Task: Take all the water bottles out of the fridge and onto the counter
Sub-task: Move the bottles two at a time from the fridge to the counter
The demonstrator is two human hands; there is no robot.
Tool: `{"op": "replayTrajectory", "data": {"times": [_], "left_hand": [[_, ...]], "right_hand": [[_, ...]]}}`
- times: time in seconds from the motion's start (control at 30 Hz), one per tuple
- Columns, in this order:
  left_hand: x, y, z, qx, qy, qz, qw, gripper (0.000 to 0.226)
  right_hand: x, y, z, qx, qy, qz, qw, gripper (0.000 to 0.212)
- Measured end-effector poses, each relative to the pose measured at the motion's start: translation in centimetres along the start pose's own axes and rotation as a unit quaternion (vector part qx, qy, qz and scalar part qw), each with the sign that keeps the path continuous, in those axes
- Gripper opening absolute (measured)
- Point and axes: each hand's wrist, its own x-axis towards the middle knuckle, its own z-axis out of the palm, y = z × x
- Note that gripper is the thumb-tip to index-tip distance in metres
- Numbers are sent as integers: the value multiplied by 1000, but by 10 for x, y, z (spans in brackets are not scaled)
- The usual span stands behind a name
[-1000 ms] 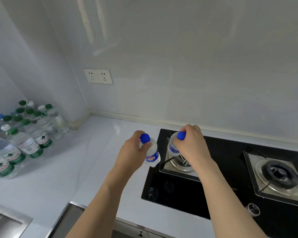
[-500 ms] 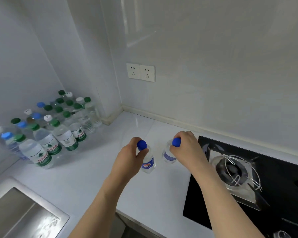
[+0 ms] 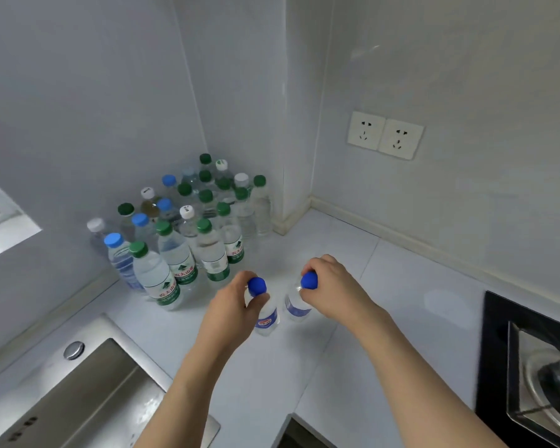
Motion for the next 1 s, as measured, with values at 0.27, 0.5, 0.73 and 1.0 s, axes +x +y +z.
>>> {"op": "replayTrajectory", "data": {"times": [0.27, 0.5, 0.73, 1.0], "left_hand": [[28, -78, -49, -20, 47, -47, 998, 28], [51, -128, -66, -29, 67, -76, 994, 29], [64, -155, -63, -31, 71, -86, 993, 26], [67, -162, -54, -22, 89, -114, 989, 29]], "right_hand": [[63, -68, 67, -39, -79, -69, 994, 22], [105, -105, 117, -52, -97, -117, 987, 27], [125, -120, 152, -67, -87, -142, 984, 29], [129, -121, 166, -62, -81, -158, 982, 41]]}}
